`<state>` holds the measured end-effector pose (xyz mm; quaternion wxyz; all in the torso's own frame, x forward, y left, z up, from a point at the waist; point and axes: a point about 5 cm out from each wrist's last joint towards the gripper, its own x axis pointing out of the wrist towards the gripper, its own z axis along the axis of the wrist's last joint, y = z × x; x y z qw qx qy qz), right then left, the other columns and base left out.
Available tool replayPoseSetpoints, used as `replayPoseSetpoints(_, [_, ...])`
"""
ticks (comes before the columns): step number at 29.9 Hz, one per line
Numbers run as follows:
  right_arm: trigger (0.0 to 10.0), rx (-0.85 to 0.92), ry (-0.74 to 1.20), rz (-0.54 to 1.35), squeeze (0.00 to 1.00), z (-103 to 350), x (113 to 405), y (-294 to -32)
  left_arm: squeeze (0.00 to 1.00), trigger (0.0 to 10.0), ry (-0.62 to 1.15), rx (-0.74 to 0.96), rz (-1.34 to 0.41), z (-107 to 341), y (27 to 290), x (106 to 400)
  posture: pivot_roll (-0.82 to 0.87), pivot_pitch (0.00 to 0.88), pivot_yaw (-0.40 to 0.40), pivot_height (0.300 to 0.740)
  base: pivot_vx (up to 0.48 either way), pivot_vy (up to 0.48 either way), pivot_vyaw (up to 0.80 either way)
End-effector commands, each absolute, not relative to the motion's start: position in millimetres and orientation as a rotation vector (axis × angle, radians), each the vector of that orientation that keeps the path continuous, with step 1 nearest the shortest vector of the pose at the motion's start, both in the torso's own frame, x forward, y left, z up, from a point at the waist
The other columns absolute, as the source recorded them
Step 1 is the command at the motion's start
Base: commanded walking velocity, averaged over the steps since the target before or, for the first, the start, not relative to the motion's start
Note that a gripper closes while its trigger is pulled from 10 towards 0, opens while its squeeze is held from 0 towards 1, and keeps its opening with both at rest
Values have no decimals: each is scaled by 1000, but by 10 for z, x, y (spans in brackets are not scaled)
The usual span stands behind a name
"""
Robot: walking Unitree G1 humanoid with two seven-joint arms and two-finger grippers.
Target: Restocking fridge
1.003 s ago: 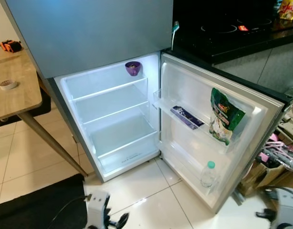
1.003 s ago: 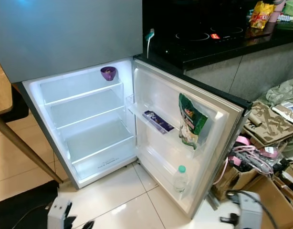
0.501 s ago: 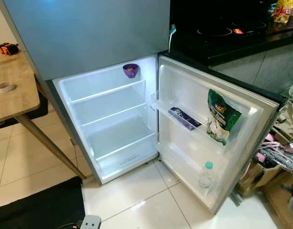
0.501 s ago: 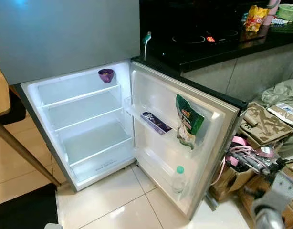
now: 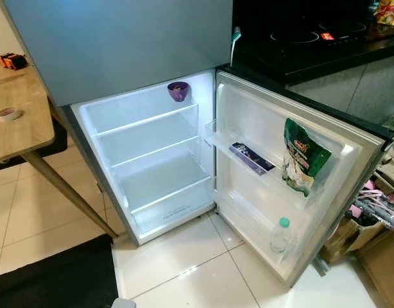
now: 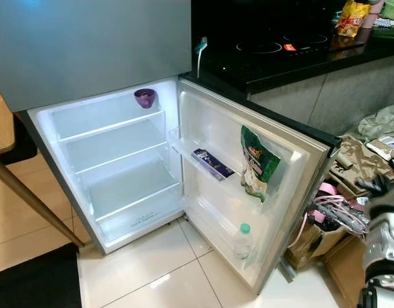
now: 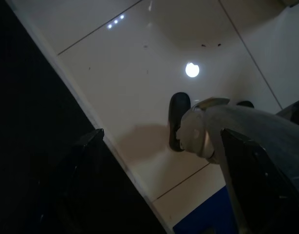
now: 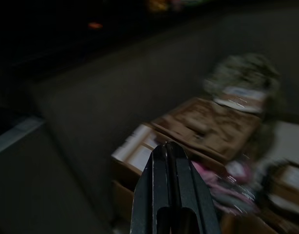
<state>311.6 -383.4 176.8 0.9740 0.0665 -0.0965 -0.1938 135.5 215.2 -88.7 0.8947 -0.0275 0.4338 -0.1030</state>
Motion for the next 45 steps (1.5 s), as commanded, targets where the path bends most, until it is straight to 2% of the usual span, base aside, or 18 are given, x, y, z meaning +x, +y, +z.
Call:
replayPoseSetpoints(1, [10000,121,-192,-337,0,1769,3156,-3773,0,10000,911,-40,-204,-887,2227,1311,-57,111,35,740,0,0,0])
replayPoseSetpoints(10, [10000,104,-213,-185,0,1888,3316,-3583,0,10000,877,-38,-226,-859,2204,1375,-54,129,43,740,0,0,0])
replayPoseSetpoints(19, [10000,32,-153,-402,0,1897,3201,-3828,0,10000,872,-27,-244,-852,2216,1365,-49,147,50,740,0,0,0])
replayPoseSetpoints(26, [10000,3,-96,-471,0,1851,3187,-3865,0,10000,870,-21,-255,-847,2227,1363,-44,152,55,740,0,0,0])
replayPoseSetpoints(34, [10000,31,-107,-275,0,1869,3348,-3628,0,10000,853,-18,-268,-827,2211,1418,-40,147,58,740,0,0,0])
replayPoseSetpoints(39, [10000,48,-160,-112,0,1986,3437,-3489,0,10000,750,-60,-244,-715,2206,1655,-34,138,57,740,0,0,0])
replayPoseSetpoints(45, [10000,55,-170,-59,0,2036,3465,-3453,0,10000,726,-39,-267,-669,2190,1757,-39,137,58,740,0,0,0])
